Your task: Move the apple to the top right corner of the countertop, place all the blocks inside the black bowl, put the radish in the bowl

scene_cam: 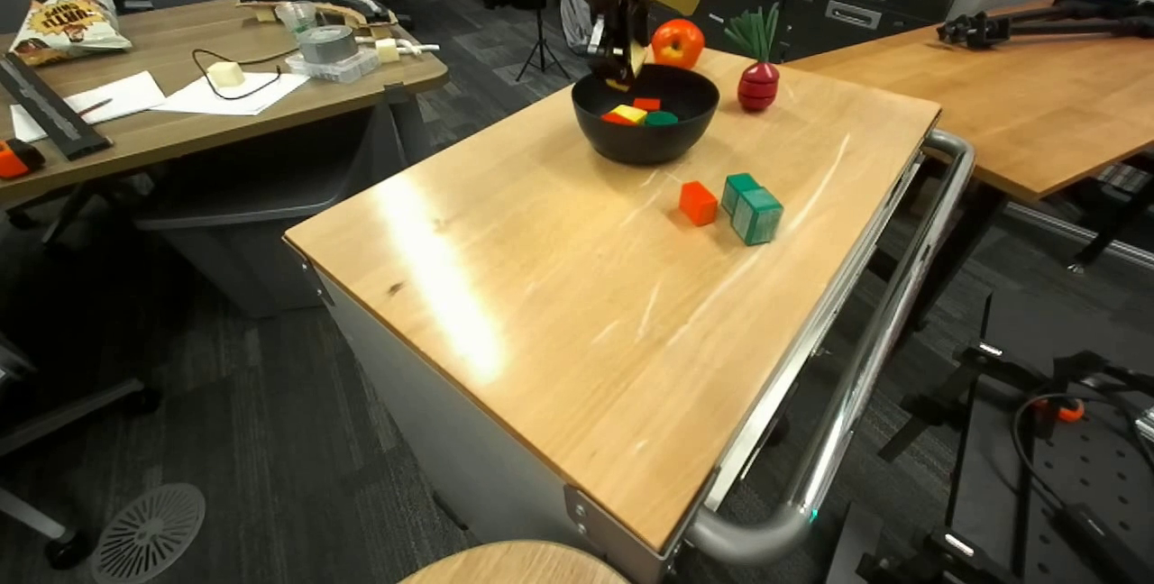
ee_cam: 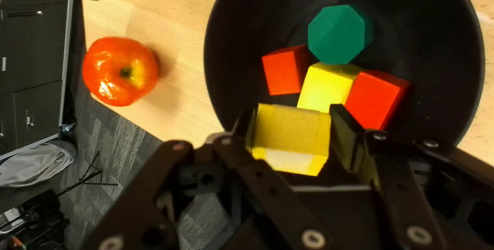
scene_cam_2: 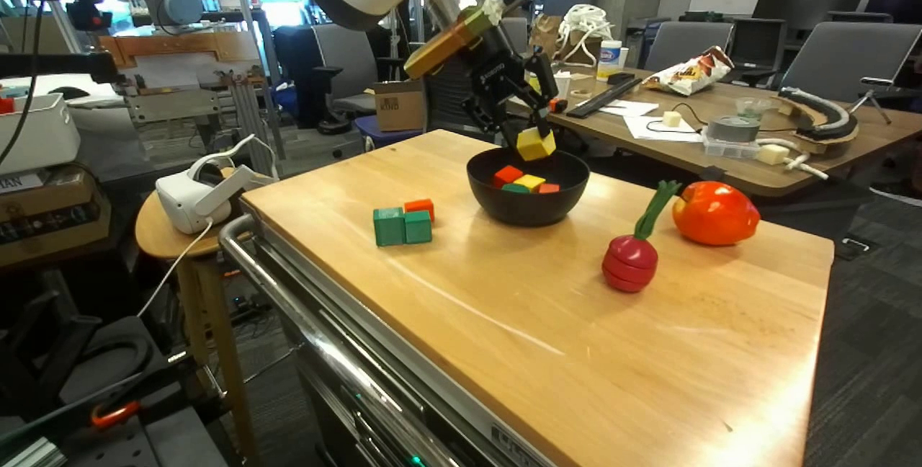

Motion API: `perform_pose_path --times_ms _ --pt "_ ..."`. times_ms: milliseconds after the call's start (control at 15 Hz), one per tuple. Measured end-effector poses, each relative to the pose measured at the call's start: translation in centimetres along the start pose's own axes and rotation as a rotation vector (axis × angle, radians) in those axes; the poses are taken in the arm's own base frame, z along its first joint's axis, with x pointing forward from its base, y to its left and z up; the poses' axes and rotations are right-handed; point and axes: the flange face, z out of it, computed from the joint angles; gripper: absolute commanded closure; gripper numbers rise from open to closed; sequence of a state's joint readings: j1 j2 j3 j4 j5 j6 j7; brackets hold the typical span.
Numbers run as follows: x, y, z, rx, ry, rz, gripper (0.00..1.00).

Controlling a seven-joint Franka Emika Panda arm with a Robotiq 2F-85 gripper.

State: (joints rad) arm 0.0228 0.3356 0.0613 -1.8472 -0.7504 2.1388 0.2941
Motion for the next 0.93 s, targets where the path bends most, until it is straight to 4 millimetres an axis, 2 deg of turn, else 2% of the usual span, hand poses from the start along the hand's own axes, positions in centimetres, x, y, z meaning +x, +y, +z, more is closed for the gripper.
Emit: perform_pose_path --times_ms 67,133,200,400,533,667,933 --pt "0.1 -0.5 0.6 0.019 -0.011 -0.007 0.74" --pt "0.2 -1.1 1.1 0.038 -0.021 -0.015 0.24" --pt "0.3 -1.5 1.5 0.054 -0.031 -0.023 0.23" --pt "0.4 -2.2 1.5 0.070 -0.033 -0.065 0.01" --pt "0.3 -2.1 0.2 0.065 -0.015 -0.102 0.00" --pt "-0.4 -1.4 -1.9 0.048 0.004 -0.125 0.00" --pt "-4.4 0.0 -6.5 0.028 0.020 -0.211 0.00"
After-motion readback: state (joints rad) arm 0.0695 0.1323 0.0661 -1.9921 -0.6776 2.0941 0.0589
